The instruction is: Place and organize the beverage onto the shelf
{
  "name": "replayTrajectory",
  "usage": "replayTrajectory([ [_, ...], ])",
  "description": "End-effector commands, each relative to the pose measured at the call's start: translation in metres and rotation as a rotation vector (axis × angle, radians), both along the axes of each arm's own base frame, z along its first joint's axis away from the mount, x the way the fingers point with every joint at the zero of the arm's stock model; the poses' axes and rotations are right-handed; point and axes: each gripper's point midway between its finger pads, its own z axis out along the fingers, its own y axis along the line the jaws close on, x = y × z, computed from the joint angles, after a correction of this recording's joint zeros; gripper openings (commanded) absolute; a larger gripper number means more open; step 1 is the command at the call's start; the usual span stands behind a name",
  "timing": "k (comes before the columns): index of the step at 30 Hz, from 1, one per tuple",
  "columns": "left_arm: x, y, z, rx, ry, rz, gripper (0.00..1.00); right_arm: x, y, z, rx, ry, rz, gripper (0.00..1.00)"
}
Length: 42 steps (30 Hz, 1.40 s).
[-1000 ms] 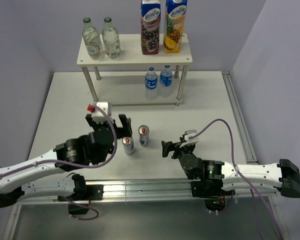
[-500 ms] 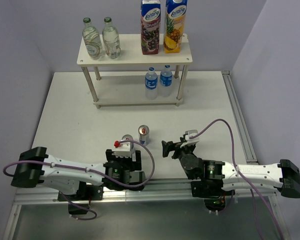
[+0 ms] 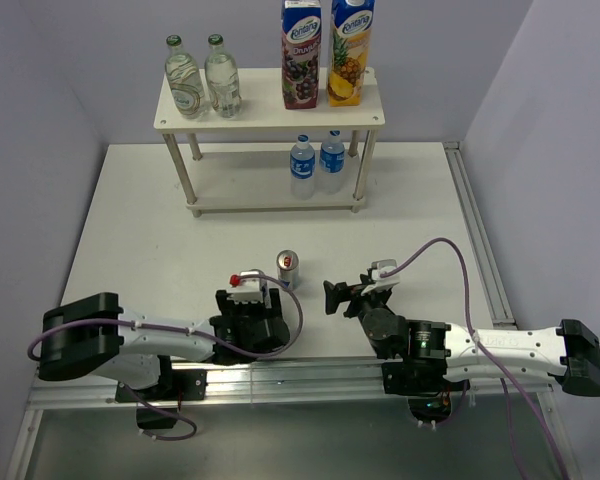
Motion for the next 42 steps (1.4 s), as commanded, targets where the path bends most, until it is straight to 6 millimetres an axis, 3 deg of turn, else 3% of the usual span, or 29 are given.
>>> replayTrajectory([
  [1, 0.024, -0.021, 0.008, -0.052, -0.053, -0.036, 0.96, 0.001, -0.001, 0.011, 0.052, -0.01, -0.017, 1.0],
  [4, 0.04, -0.018, 0.006, -0.066, -0.075, -0.006, 0.8, 0.001, -0.001, 0.011, 0.052, -0.011, -0.018, 1.0],
  [5, 0.045, -0.017, 0.007, -0.063, -0.08, 0.021, 0.68, 0.001, -0.001, 0.012, 0.053, -0.012, -0.02, 1.0],
  [7, 0.056, -0.01, 0.002, -0.031, -0.077, 0.068, 0.54, 0.001, -0.002, 0.011, 0.05, -0.012, -0.021, 1.0],
  [11, 0.071, -0.005, 0.019, -0.016, -0.112, 0.13, 0.14, 0.001, -0.001, 0.011, 0.047, -0.013, -0.019, 1.0],
  [14, 0.079, -0.006, 0.046, -0.026, -0.144, 0.134, 0.04, 0.001, -0.001, 0.012, 0.046, -0.015, -0.018, 1.0],
  [17, 0.095, 0.001, 0.08, -0.049, -0.188, 0.137, 0.0, 0.001, 0.0, 0.013, 0.051, -0.016, -0.013, 1.0],
  [20, 0.126, 0.027, 0.119, -0.098, -0.234, 0.179, 0.0, 0.001, 0.0, 0.014, 0.055, -0.019, -0.013, 1.0],
  [22, 0.144, 0.03, 0.14, -0.13, -0.245, 0.164, 0.0, 0.001, 0.0, 0.015, 0.057, -0.02, -0.009, 1.0],
  [23, 0.158, 0.048, 0.149, -0.134, -0.263, 0.209, 0.0, 0.001, 0.0, 0.014, 0.057, -0.02, -0.01, 1.0],
  [25, 0.175, 0.052, 0.17, -0.15, -0.295, 0.203, 0.0, 0.0, 0.001, 0.015, 0.059, -0.02, -0.005, 1.0],
  [26, 0.19, 0.068, 0.169, -0.136, -0.291, 0.242, 0.0, 0.0, 0.001, 0.016, 0.062, -0.021, -0.003, 1.0],
  [28, 0.21, 0.073, 0.186, -0.148, -0.314, 0.23, 0.0, 0.0, 0.0, 0.016, 0.068, -0.023, -0.003, 1.0],
  [29, 0.224, 0.085, 0.182, -0.133, -0.309, 0.265, 0.0, 0.0, 0.0, 0.016, 0.066, -0.023, -0.005, 1.0],
  [31, 0.242, 0.089, 0.193, -0.15, -0.327, 0.263, 0.0, 0.0, 0.0, 0.017, 0.072, -0.026, -0.003, 1.0],
  [33, 0.261, 0.102, 0.187, -0.127, -0.323, 0.303, 0.0, 0.0, -0.001, 0.017, 0.074, -0.025, -0.003, 1.0],
  [34, 0.269, 0.103, 0.197, -0.132, -0.341, 0.306, 0.0, 0.0, -0.001, 0.017, 0.077, -0.026, -0.005, 1.0],
  [35, 0.279, 0.105, 0.188, -0.117, -0.326, 0.313, 0.0, 0.0, -0.001, 0.018, 0.077, -0.026, 0.0, 1.0],
  [37, 0.294, 0.106, 0.195, -0.118, -0.344, 0.317, 0.0, 0.0, -0.001, 0.018, 0.079, -0.026, 0.0, 1.0],
  [38, 0.303, 0.109, 0.185, -0.106, -0.327, 0.326, 0.0, 0.0, -0.001, 0.018, 0.08, -0.026, -0.001, 1.0],
  [42, 0.325, 0.106, 0.18, -0.102, -0.319, 0.321, 0.0, 0.0, -0.001, 0.017, 0.077, -0.026, -0.003, 1.0],
])
